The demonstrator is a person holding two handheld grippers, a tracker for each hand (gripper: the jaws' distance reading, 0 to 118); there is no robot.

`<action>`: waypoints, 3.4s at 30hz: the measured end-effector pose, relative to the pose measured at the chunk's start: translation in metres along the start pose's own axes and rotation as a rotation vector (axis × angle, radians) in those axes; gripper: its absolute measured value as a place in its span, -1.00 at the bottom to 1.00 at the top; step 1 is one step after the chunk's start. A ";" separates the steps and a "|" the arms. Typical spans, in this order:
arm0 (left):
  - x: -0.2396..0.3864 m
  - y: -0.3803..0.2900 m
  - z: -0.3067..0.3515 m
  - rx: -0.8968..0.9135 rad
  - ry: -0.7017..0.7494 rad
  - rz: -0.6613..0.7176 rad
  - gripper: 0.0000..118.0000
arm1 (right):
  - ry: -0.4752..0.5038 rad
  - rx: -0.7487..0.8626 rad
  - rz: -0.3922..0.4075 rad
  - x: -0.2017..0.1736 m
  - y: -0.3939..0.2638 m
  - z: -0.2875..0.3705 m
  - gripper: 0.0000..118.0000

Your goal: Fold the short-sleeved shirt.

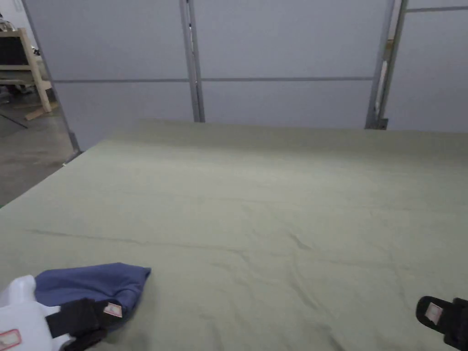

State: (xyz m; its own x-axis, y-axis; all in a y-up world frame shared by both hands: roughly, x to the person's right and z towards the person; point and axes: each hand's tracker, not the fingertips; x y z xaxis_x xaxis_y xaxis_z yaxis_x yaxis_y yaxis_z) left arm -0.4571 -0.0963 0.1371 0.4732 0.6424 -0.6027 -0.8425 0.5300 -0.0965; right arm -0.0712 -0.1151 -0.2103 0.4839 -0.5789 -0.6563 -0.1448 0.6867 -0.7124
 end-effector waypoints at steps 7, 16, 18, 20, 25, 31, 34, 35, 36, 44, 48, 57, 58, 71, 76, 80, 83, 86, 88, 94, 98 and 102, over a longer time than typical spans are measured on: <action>0.154 -0.095 -0.059 0.092 0.010 -0.455 -0.99 | -0.180 0.168 0.182 0.004 0.003 0.064 -0.97; 0.262 -0.137 -0.028 0.682 0.026 -0.777 -0.99 | -0.379 0.670 0.454 -0.026 0.032 0.122 -0.97; 0.258 -0.148 -0.030 0.710 -0.016 -0.764 -0.99 | -0.406 0.775 0.529 -0.031 0.024 0.121 -0.97; 0.250 -0.160 -0.034 0.721 0.008 -0.753 -0.99 | -0.459 0.786 0.597 -0.029 0.014 0.108 -0.97; 0.240 -0.176 -0.040 0.742 0.092 -0.782 -0.99 | -0.455 0.717 0.565 -0.021 -0.010 0.085 -0.97; 0.237 -0.163 -0.039 0.737 0.130 -0.741 -0.99 | -0.440 0.722 0.546 -0.030 -0.007 0.082 -0.97; 0.236 -0.162 -0.038 0.742 0.126 -0.732 -0.99 | -0.438 0.723 0.546 -0.031 -0.007 0.081 -0.97; 0.236 -0.162 -0.039 0.740 0.129 -0.737 -0.99 | -0.436 0.719 0.547 -0.031 -0.007 0.080 -0.97; 0.236 -0.162 -0.039 0.737 0.132 -0.746 -0.99 | -0.435 0.717 0.549 -0.032 -0.008 0.079 -0.97; 0.240 -0.167 -0.040 0.731 0.120 -0.767 -0.99 | -0.427 0.692 0.537 -0.032 -0.012 0.076 -0.97; 0.239 -0.167 -0.040 0.721 0.119 -0.765 -0.99 | -0.427 0.687 0.534 -0.030 -0.013 0.076 -0.97; 0.240 -0.168 -0.042 0.707 0.111 -0.759 -0.99 | -0.432 0.686 0.522 -0.029 -0.015 0.075 -0.97; 0.239 -0.168 -0.041 0.705 0.109 -0.758 -0.99 | -0.433 0.685 0.523 -0.029 -0.015 0.075 -0.97; 0.239 -0.170 -0.042 0.684 0.102 -0.745 -0.99 | -0.427 0.677 0.525 -0.030 -0.016 0.075 -0.97; 0.237 -0.168 -0.042 0.678 0.104 -0.735 -0.99 | -0.430 0.677 0.523 -0.030 -0.016 0.075 -0.97; 0.235 -0.169 -0.041 0.667 0.097 -0.709 -0.99 | -0.433 0.675 0.522 -0.030 -0.016 0.076 -0.97; 0.235 -0.170 -0.041 0.665 0.099 -0.705 -0.99 | -0.433 0.674 0.527 -0.030 -0.016 0.076 -0.97; 0.235 -0.171 -0.042 0.659 0.099 -0.711 -0.99 | -0.432 0.672 0.531 -0.031 -0.016 0.076 -0.97; 0.236 -0.172 -0.042 0.659 0.099 -0.712 -0.99 | -0.434 0.672 0.532 -0.032 -0.017 0.076 -0.97; 0.235 -0.173 -0.042 0.656 0.102 -0.710 -0.99 | -0.436 0.674 0.530 -0.033 -0.018 0.076 -0.97; 0.234 -0.174 -0.040 0.685 0.113 -0.703 -0.69 | -0.443 0.686 0.533 -0.033 -0.019 0.077 -0.27; 0.229 -0.179 -0.032 0.740 -0.013 -0.644 1.00 | -0.447 0.742 0.529 -0.033 -0.018 0.077 1.00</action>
State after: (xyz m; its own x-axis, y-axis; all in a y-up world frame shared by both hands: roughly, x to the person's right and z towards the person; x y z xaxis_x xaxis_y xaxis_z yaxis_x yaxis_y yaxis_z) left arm -0.2065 -0.0619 -0.0091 0.7921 0.1119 -0.6000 -0.0496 0.9916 0.1195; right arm -0.0187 -0.0745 -0.1565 0.8137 -0.0080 -0.5812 0.0648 0.9949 0.0771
